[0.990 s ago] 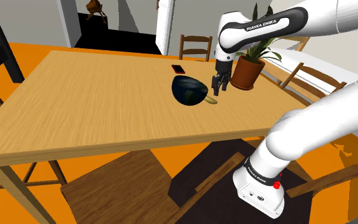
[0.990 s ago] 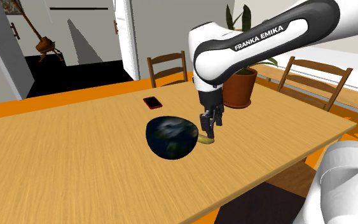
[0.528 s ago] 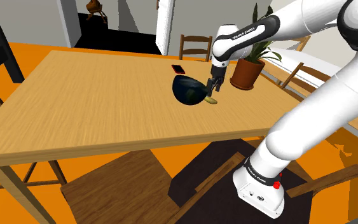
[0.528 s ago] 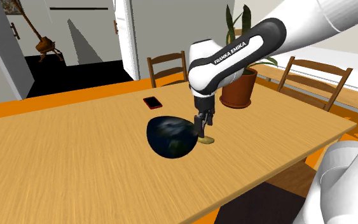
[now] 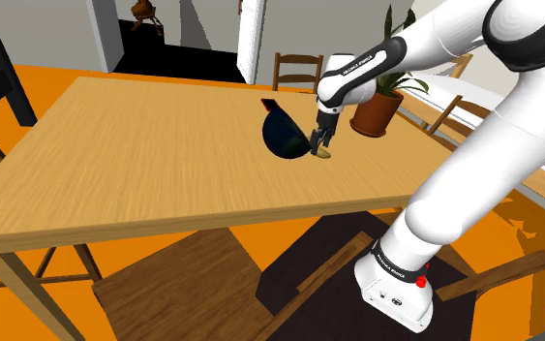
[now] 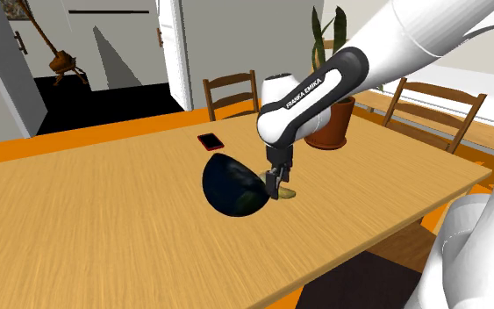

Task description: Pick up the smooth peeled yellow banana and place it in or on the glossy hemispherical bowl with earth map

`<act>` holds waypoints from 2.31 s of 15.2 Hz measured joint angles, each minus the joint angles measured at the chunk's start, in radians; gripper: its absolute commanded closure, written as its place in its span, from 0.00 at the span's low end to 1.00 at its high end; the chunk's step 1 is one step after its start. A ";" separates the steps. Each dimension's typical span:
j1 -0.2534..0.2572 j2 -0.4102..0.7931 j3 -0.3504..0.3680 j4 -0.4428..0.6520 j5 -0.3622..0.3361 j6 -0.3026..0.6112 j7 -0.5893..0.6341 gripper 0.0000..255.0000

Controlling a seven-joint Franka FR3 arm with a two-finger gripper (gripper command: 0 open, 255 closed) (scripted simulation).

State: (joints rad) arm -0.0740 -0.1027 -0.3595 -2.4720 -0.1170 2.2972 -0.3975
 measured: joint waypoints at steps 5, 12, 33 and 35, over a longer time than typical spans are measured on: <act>0.000 0.016 -0.004 -0.008 0.008 0.030 -0.006 0.00; 0.002 0.017 -0.003 -0.011 0.009 0.035 -0.004 1.00; 0.001 -0.104 0.014 0.078 -0.020 -0.171 0.015 1.00; 0.000 -0.123 0.017 0.089 -0.023 -0.200 0.018 1.00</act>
State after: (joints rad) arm -0.0741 -0.2253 -0.3425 -2.3830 -0.1405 2.0972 -0.3794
